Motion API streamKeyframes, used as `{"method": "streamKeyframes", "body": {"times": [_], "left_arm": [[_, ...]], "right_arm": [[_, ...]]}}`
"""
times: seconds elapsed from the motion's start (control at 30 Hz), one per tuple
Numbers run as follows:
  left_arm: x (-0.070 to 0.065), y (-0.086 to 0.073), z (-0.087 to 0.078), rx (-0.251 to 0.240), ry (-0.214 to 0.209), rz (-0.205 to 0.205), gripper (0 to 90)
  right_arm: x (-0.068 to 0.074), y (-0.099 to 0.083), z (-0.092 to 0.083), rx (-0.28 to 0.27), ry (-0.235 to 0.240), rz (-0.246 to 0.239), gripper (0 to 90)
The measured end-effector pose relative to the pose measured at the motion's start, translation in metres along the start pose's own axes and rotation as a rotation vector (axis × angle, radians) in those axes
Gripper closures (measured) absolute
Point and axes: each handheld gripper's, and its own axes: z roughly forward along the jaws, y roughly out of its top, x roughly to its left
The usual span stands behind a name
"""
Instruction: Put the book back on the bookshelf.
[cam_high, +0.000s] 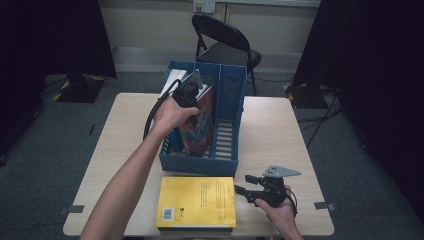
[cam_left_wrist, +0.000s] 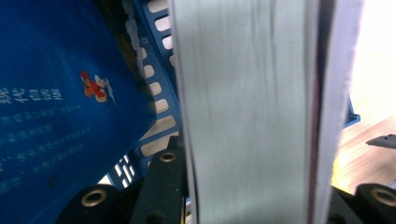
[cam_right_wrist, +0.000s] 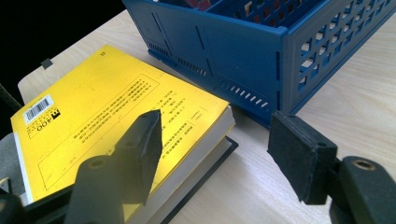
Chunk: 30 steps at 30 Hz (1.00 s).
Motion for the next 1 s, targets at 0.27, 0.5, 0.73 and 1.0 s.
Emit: {"method": "streamKeyframes", "body": {"times": [0.27, 0.5, 0.73, 1.0], "left_arm": [[0.001, 0.006, 0.001, -0.034, 0.020, -0.033, 74.1], [0.003, 0.018, 0.002, -0.070, 0.060, -0.084, 74.2], [0.002, 0.028, 0.002, -0.113, 0.104, -0.117, 74.1], [0.002, 0.031, 0.002, -0.146, 0.123, -0.163, 74.2]], "right_arm": [[-0.002, 0.000, -0.001, 0.000, 0.000, 0.005, 34.9], [-0.001, -0.001, -0.001, 0.001, 0.005, 0.004, 34.9], [-0.003, -0.002, -0.001, 0.001, 0.008, 0.007, 34.8], [-0.004, -0.002, -0.003, 0.001, 0.009, 0.009, 34.8]]}}
